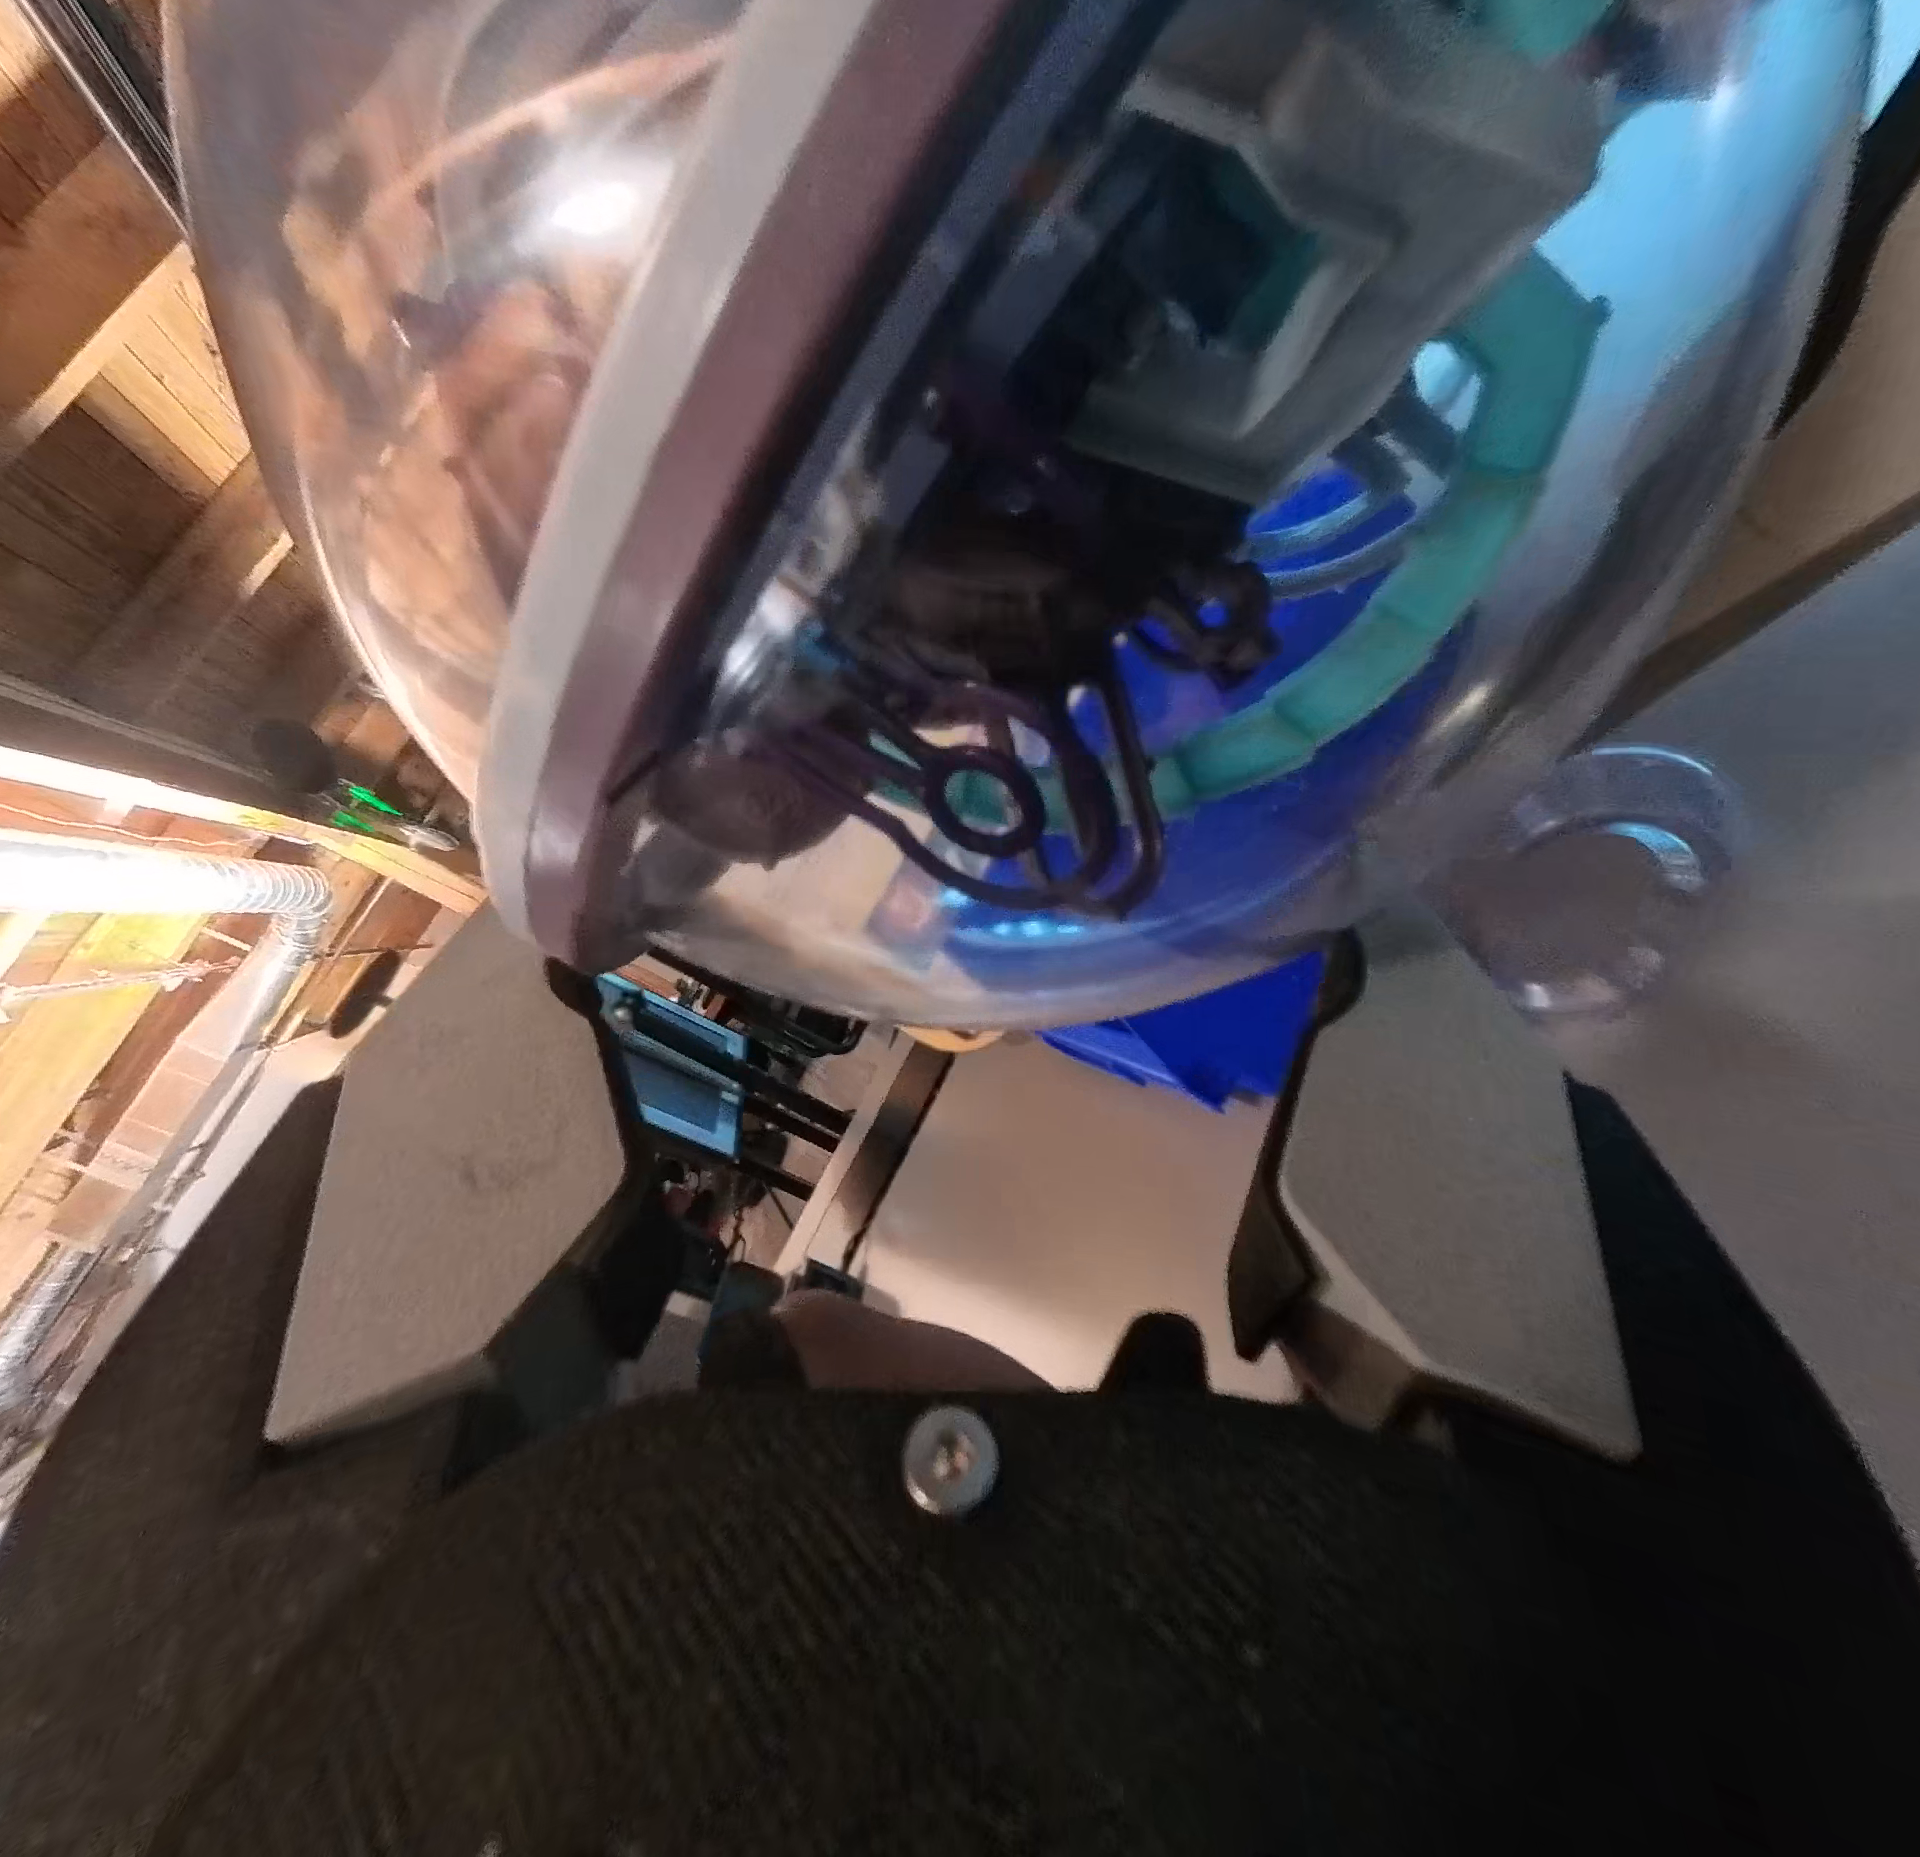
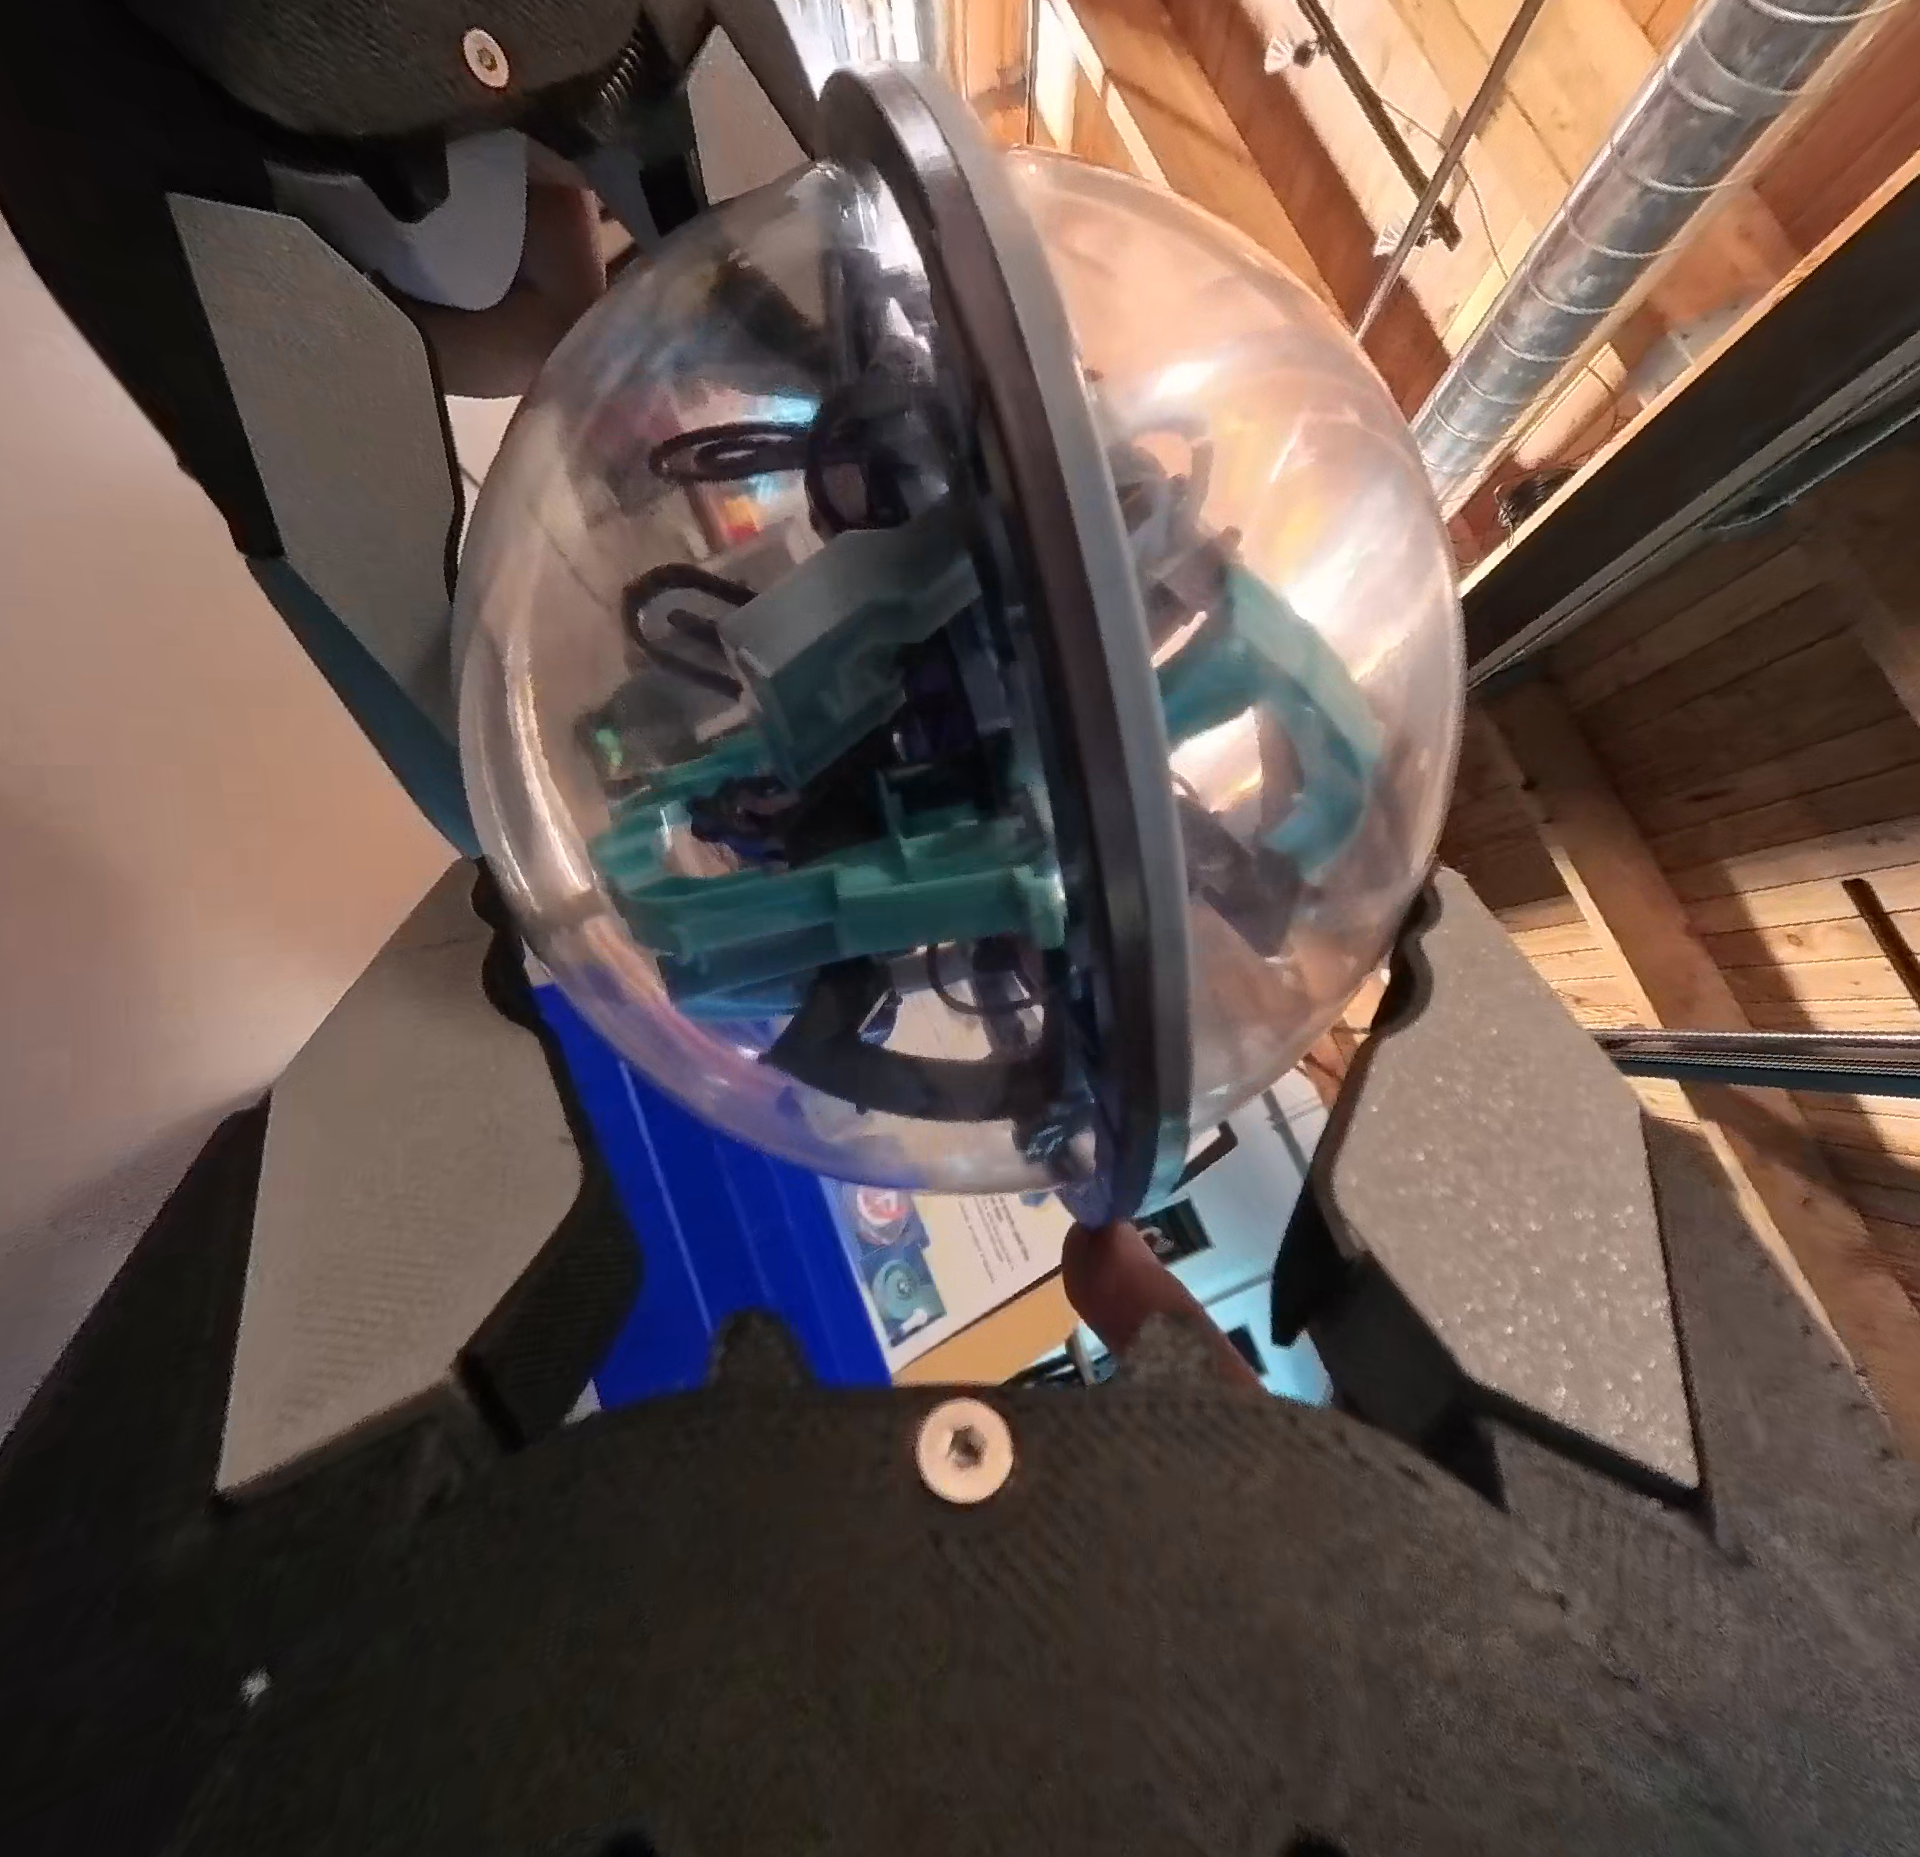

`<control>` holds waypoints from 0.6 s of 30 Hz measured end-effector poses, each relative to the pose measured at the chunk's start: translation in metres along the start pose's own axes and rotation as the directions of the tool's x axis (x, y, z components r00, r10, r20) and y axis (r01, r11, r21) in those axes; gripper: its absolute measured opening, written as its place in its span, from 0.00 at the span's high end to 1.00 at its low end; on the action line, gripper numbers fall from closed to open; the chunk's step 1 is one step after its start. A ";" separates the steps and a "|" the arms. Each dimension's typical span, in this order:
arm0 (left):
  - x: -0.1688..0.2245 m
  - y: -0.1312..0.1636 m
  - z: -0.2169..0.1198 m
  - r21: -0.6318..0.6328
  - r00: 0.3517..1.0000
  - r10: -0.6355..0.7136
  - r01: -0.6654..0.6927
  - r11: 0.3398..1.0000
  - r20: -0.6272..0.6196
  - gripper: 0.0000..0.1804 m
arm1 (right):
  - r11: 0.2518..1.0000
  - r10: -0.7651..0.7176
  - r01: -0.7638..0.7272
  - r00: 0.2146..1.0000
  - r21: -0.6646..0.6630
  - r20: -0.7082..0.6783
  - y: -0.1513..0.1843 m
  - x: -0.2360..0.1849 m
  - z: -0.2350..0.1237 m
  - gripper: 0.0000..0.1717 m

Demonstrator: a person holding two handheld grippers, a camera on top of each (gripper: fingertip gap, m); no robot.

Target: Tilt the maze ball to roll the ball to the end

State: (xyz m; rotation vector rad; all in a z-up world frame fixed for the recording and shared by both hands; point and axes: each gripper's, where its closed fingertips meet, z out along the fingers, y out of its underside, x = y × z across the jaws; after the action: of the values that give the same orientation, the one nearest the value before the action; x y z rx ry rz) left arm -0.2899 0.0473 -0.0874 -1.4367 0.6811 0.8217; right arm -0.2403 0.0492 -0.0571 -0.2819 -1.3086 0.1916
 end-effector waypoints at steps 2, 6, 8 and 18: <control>-0.011 -0.010 -0.001 0.009 1.000 0.012 -0.012 1.000 0.008 0.24 | 1.000 0.007 -0.007 1.000 0.005 -0.003 -0.004 0.013 0.001 0.08; -0.025 -0.026 -0.002 0.016 1.000 0.025 -0.025 1.000 0.009 0.24 | 0.999 0.027 -0.027 1.000 0.019 -0.002 -0.011 0.032 0.001 0.08; -0.032 -0.033 -0.003 0.017 1.000 0.030 -0.030 0.999 0.010 0.24 | 0.999 0.046 -0.046 0.999 0.024 0.007 -0.013 0.040 0.002 0.08; -0.050 -0.054 -0.009 0.043 0.997 0.063 -0.065 0.997 0.054 0.23 | 0.998 0.043 -0.043 0.999 0.043 0.000 -0.024 0.062 0.001 0.08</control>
State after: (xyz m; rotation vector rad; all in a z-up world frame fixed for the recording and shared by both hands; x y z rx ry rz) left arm -0.2732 0.0371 -0.0154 -1.3541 0.7042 0.8857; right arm -0.2257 0.0450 0.0076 -0.2739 -1.2965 0.2556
